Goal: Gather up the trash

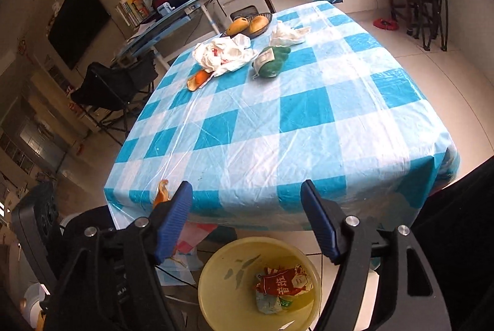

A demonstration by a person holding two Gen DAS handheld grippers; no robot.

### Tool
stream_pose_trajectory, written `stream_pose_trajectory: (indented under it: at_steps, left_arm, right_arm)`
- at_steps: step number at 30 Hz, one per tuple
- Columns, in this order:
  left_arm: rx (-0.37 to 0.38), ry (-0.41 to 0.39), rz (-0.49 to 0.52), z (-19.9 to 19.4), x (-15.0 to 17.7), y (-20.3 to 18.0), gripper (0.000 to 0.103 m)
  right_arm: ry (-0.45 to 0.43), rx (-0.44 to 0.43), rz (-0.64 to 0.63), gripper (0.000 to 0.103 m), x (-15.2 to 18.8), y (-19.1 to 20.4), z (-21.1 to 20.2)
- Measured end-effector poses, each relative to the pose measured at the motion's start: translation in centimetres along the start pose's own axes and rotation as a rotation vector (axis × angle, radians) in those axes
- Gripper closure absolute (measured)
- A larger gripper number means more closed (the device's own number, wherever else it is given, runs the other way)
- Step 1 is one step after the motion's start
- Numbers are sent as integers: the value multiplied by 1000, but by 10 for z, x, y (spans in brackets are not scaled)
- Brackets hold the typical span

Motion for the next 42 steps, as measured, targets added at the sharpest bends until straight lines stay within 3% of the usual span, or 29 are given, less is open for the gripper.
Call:
stream_pose_trajectory:
  at_steps: [8,9,11,15,20,27,42]
  left_arm:
    - [61,165,148,21,32,-37,81]
    - [64,158,152,19,30,-38,78]
    - [70,122,146,12,25,-38,58]
    - [70,11,90,-6,9,-28,47]
    - [-32,-158,-27,-33,-15,4,28]
    - [-121,-206,-171,-45,-17,46,25]
    - [-168,-216,-240,-45,-10,66,20]
  right_arm:
    - [6,20,-12,26,4,-4,2]
    - [5,23,-10,25,4,-6,1]
    - [9,26,4,24,4,-10,2]
    - [26,36,62,23,5,-21,5]
    - [27,53,70,23,6,-25,5]
    - [33,81,-2,23,13,-17,8]
    - [46,100,-53,22,19,-12,12]
Point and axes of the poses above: each gripper's, at about its wrist camera, not at the fingertips, and z roughly the way its jaws point, y to its left, x to its underside, the point moved 9 cm from there along z, roughly the way its jaws point, and after that the axes turned 11 degrees about z, right-handed, at the moved point
